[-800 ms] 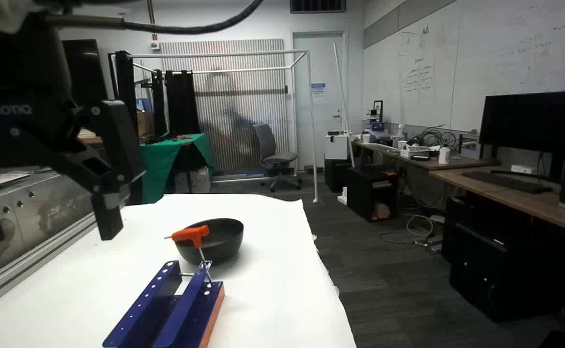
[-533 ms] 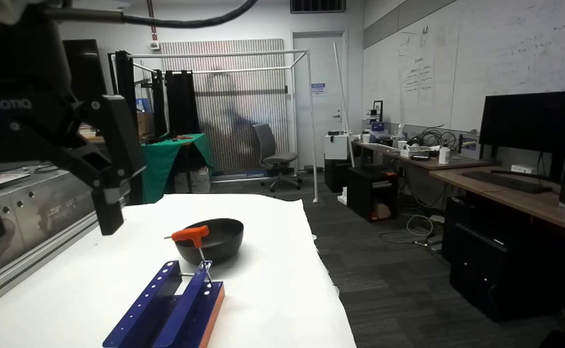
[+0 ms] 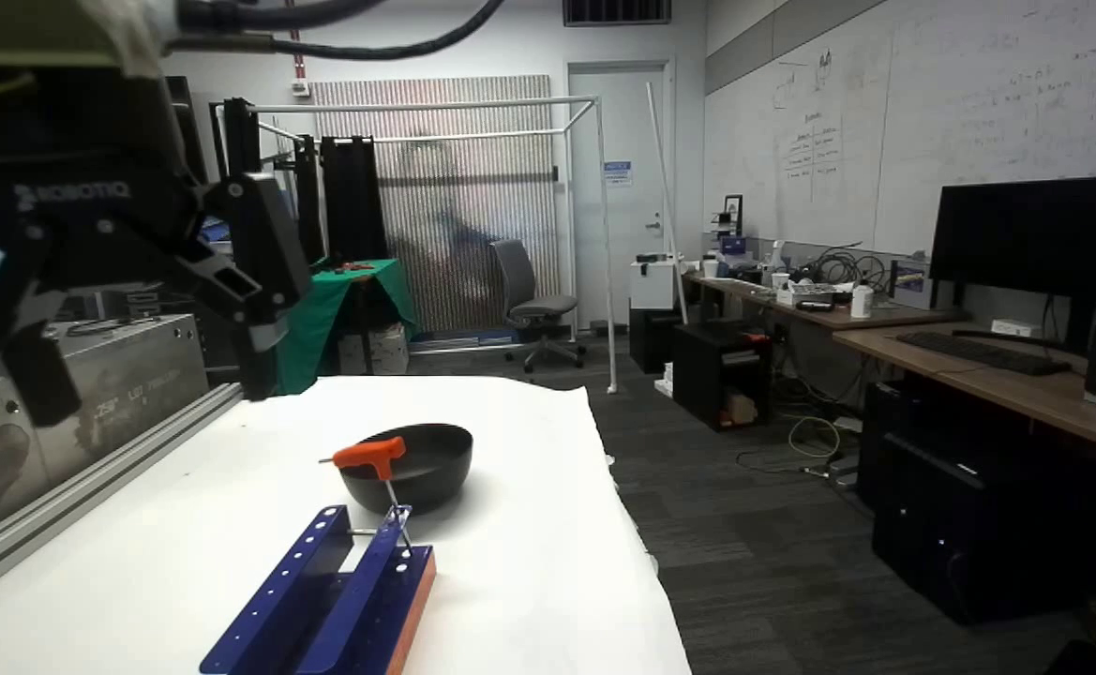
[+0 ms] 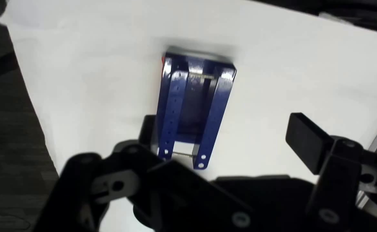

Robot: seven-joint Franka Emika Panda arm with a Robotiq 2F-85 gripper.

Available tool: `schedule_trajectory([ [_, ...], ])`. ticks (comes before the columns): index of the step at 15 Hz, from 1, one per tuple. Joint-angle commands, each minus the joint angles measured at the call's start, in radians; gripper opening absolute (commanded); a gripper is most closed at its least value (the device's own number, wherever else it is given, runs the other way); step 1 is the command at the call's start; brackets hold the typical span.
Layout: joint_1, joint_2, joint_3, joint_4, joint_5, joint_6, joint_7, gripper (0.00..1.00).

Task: Remove the screwdriver from the object and put it in the bowl

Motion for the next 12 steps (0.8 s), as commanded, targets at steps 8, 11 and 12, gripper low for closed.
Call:
schedule_trajectory([
  [8, -0.061, 0.639, 0.111, 0.316, -0.122, 0.417, 0.265, 1.00],
  [11, -0.070, 0.774, 0.133, 0.408, -0.193, 0.396, 0.430, 1.00],
  [12, -0.064, 0.810, 0.133, 0.438, -0.203, 0.379, 0.485, 1.00],
])
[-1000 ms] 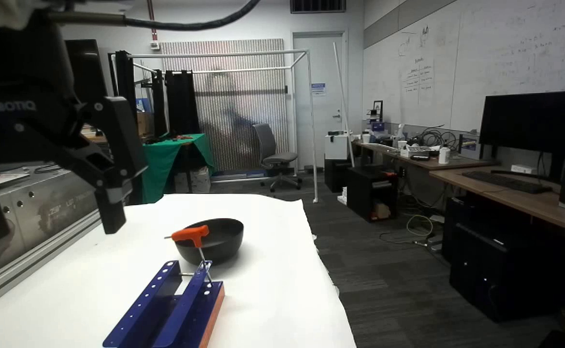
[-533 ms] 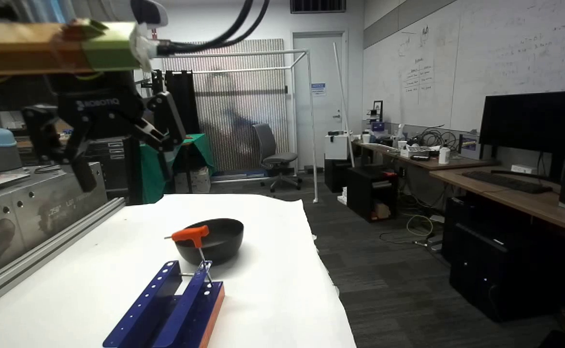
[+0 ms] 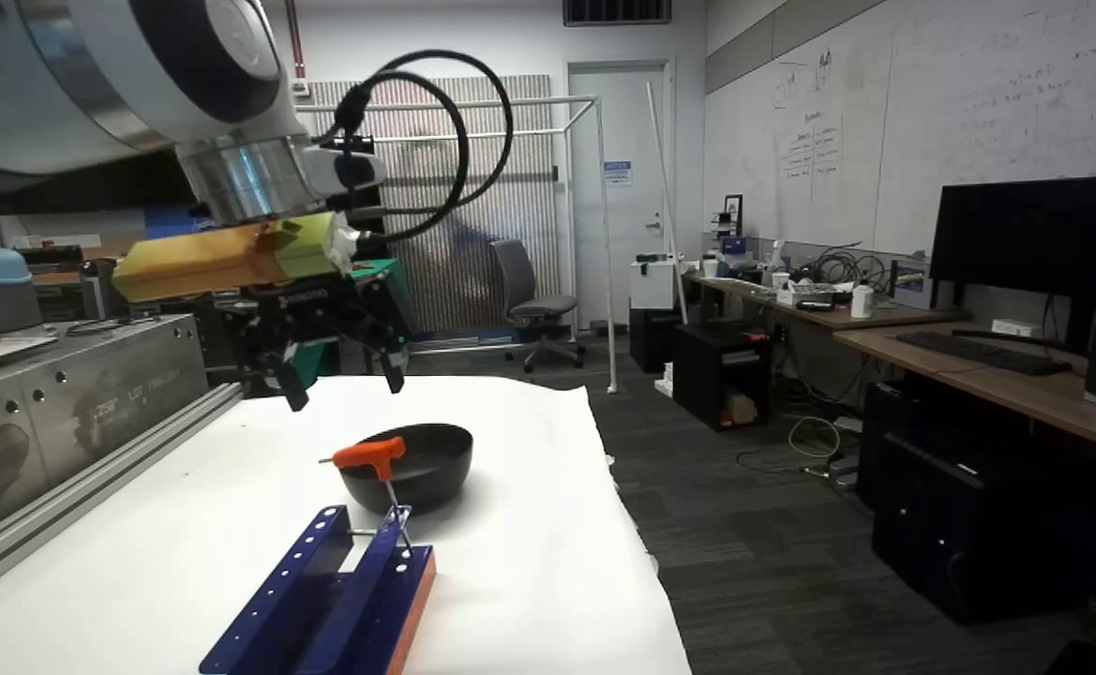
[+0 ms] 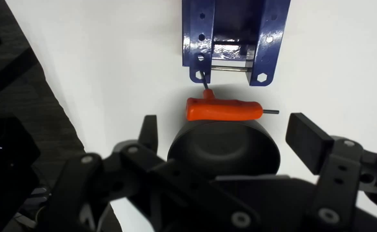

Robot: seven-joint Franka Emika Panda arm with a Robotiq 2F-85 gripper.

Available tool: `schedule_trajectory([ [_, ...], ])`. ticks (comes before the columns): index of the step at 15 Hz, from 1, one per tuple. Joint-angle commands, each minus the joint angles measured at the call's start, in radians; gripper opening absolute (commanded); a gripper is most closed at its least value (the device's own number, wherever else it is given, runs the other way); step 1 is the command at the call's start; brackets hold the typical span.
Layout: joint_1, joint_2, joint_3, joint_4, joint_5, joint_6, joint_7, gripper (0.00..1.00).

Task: Remove the screwdriver from the object and put it in the bowl

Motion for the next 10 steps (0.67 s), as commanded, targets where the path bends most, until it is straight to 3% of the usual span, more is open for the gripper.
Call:
schedule_trajectory([
  [1, -0.004, 0.151, 0.017, 0.140, -0.052, -0.035, 0.183, 1.00],
  [5, 0.020, 0.230, -0.005, 0.198, -0.036, -0.035, 0.348, 1.00],
  [10, 0.046, 0.252, -0.022, 0.186, -0.048, -0.039, 0.572, 1.00],
])
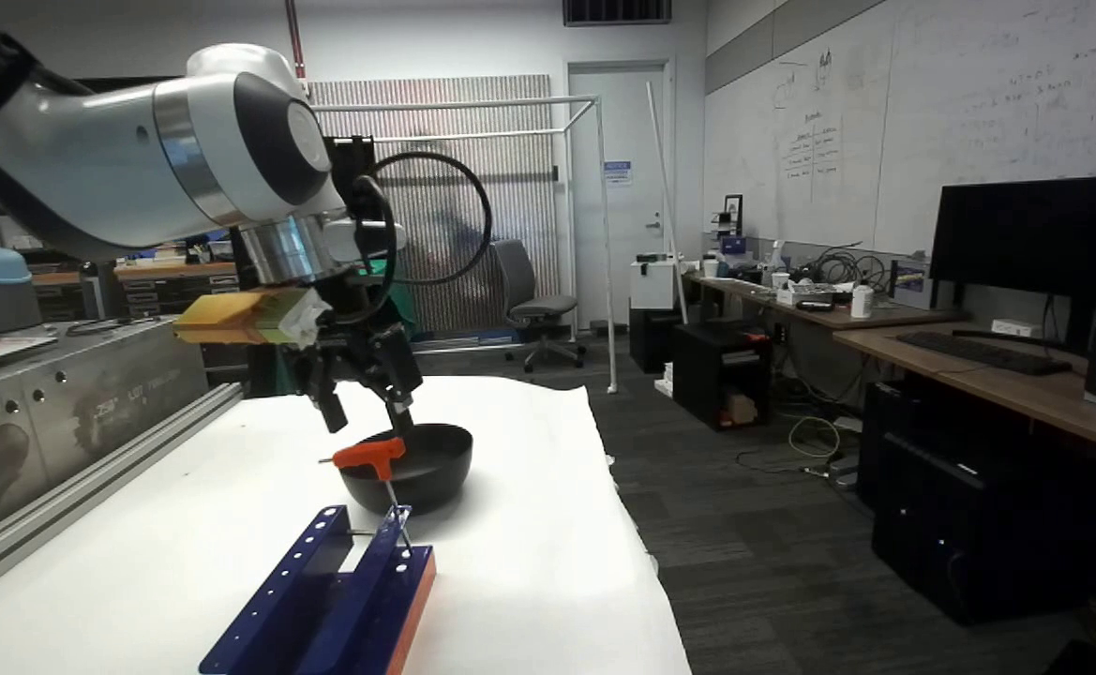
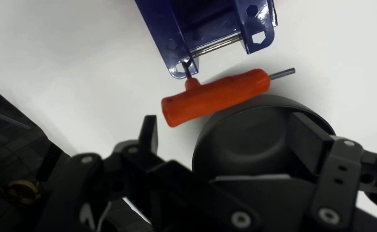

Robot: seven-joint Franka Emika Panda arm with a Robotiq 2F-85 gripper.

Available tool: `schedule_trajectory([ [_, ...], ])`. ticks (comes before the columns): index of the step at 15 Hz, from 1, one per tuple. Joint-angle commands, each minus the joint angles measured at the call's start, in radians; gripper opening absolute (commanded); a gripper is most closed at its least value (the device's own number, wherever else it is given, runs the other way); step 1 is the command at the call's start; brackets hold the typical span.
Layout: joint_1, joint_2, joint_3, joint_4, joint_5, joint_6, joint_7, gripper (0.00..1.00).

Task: Remove the screwdriver from the object and put it in the bowl

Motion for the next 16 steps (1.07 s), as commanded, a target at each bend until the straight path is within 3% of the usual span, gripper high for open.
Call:
schedule_trajectory([
  [1, 0.035, 0.011, -0.020, 0.018, -0.020, -0.040, 0.152, 1.00],
  [5, 0.051, 0.012, -0.019, 0.008, -0.011, -0.060, 0.246, 1.00],
  [6, 0.053, 0.013, -0.020, 0.006, -0.012, -0.055, 0.261, 0.75],
  [7, 0.055, 0.013, -0.020, 0.005, -0.013, -0.054, 0.273, 0.74],
  [14, 0.043, 0.004, -0.043, -0.007, -0.057, -0.037, 0.335, 0.19],
  [16, 0.038, 0.001, -0.058, -0.011, -0.078, -0.038, 0.350, 0.11],
])
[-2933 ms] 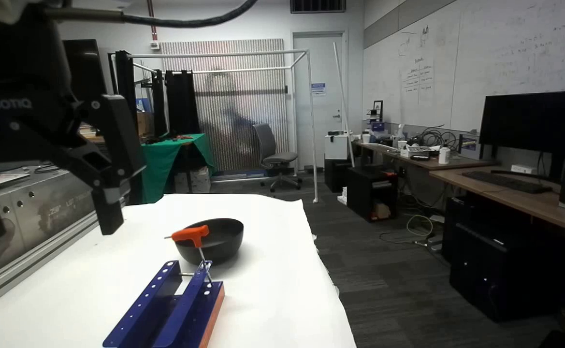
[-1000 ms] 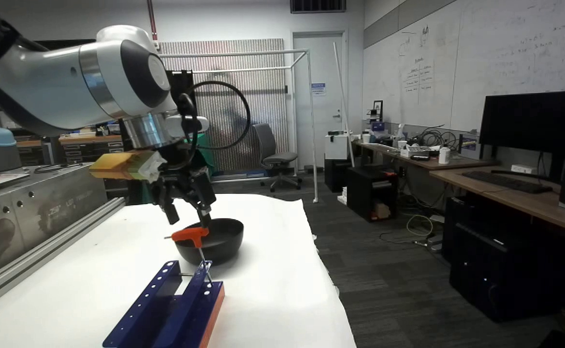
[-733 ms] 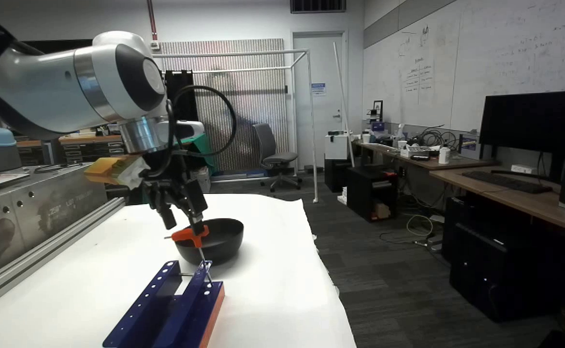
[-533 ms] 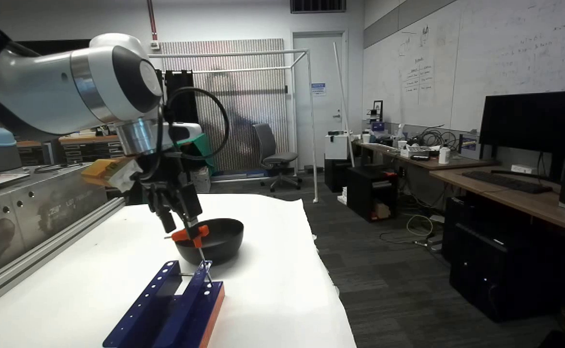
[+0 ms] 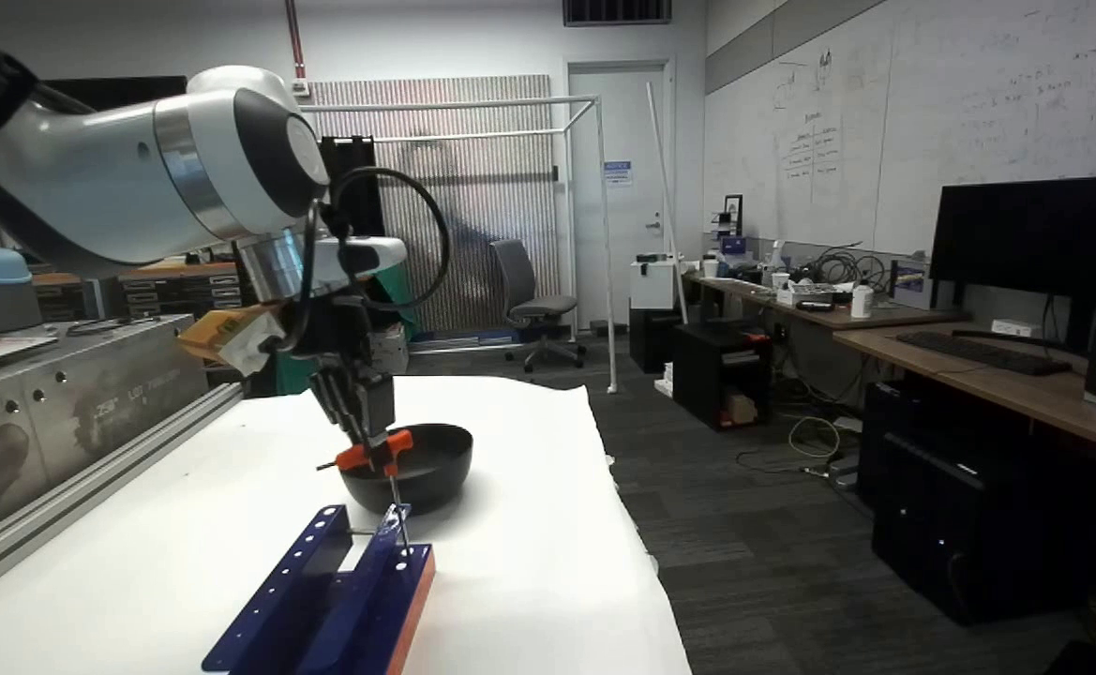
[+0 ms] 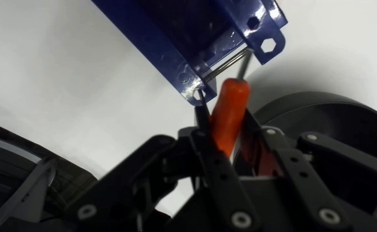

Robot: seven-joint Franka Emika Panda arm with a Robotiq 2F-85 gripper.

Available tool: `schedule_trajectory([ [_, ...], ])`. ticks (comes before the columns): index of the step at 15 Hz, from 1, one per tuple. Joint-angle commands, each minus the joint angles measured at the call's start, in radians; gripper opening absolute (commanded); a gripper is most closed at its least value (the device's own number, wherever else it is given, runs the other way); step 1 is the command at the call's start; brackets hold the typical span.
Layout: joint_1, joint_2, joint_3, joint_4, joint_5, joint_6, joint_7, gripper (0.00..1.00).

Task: Remove the screwdriver from the object and put it in the bowl

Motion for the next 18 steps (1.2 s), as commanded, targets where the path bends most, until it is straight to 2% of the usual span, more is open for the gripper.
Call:
schedule_trajectory([
  [1, -0.003, -0.014, -0.029, -0.005, -0.047, 0.001, 0.040, 0.08],
  [2, -0.007, -0.018, -0.036, -0.008, -0.049, 0.001, 0.040, 0.14],
  [7, -0.001, -0.104, -0.034, -0.025, -0.045, -0.056, -0.007, 0.14],
  [11, 0.010, -0.233, 0.011, -0.004, -0.069, -0.164, -0.047, 0.14],
  [13, 0.007, -0.275, 0.040, 0.014, -0.084, -0.155, -0.076, 0.14],
  [15, -0.005, -0.282, 0.080, 0.007, -0.185, -0.088, -0.048, 0.14],
  [18, -0.019, -0.228, 0.128, -0.003, -0.376, 0.009, 0.010, 0.13],
])
